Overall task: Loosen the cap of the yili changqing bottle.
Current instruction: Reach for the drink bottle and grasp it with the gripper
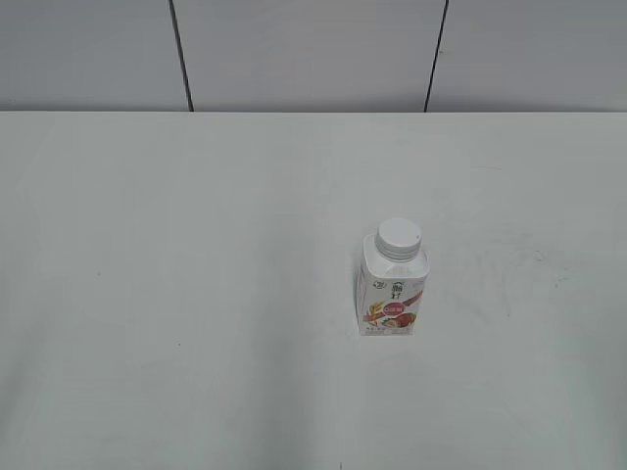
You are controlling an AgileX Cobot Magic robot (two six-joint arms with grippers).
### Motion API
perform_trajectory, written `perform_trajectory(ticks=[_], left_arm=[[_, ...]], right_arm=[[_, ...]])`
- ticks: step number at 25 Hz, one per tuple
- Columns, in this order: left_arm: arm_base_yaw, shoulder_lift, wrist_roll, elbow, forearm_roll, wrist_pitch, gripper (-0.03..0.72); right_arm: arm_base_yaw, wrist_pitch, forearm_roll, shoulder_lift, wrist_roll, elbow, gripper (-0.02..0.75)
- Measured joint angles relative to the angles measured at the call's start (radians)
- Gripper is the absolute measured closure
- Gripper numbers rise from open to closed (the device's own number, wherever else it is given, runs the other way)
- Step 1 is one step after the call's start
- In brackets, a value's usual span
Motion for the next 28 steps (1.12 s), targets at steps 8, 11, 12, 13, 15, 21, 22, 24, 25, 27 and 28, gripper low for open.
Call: perform_trajectory(ticks=[8, 11, 12, 13, 15, 21, 22, 24, 25, 27, 28], left_arm=[[0.0, 0.0, 0.0, 0.0, 0.0, 0.0, 0.207], [0.0, 0.0, 0.0, 0.0, 0.0, 0.0, 0.207], [0.0, 0.0, 0.0, 0.0, 0.0, 0.0, 0.207], [0.0, 0.0, 0.0, 0.0, 0.0, 0.0, 0.207], [0.0, 0.0, 0.0, 0.0, 0.0, 0.0, 0.207], [0.0, 0.0, 0.0, 0.0, 0.0, 0.0, 0.207], [0.0, 0.0, 0.0, 0.0, 0.0, 0.0, 0.207], [0.0, 0.0, 0.0, 0.0, 0.005, 0.0, 0.207], [0.0, 0.0, 0.0, 0.0, 0.0, 0.0, 0.207], [0.0, 0.0, 0.0, 0.0, 0.0, 0.0, 0.207], [0.0, 0.0, 0.0, 0.0, 0.005, 0.0, 0.207]], right_arm=[[0.0, 0.0, 0.0, 0.0, 0.0, 0.0, 0.146], [0.0, 0.0, 0.0, 0.0, 0.0, 0.0, 0.146], [0.0, 0.0, 0.0, 0.0, 0.0, 0.0, 0.146], [0.0, 0.0, 0.0, 0.0, 0.0, 0.0, 0.146], [0.0, 0.0, 0.0, 0.0, 0.0, 0.0, 0.146], [0.0, 0.0, 0.0, 0.0, 0.0, 0.0, 0.146], [0.0, 0.0, 0.0, 0.0, 0.0, 0.0, 0.146], [0.0, 0.0, 0.0, 0.0, 0.0, 0.0, 0.146], [0.0, 0.0, 0.0, 0.0, 0.0, 0.0, 0.146], [0.0, 0.0, 0.0, 0.0, 0.0, 0.0, 0.146], [0.0, 0.0, 0.0, 0.0, 0.0, 0.0, 0.146]])
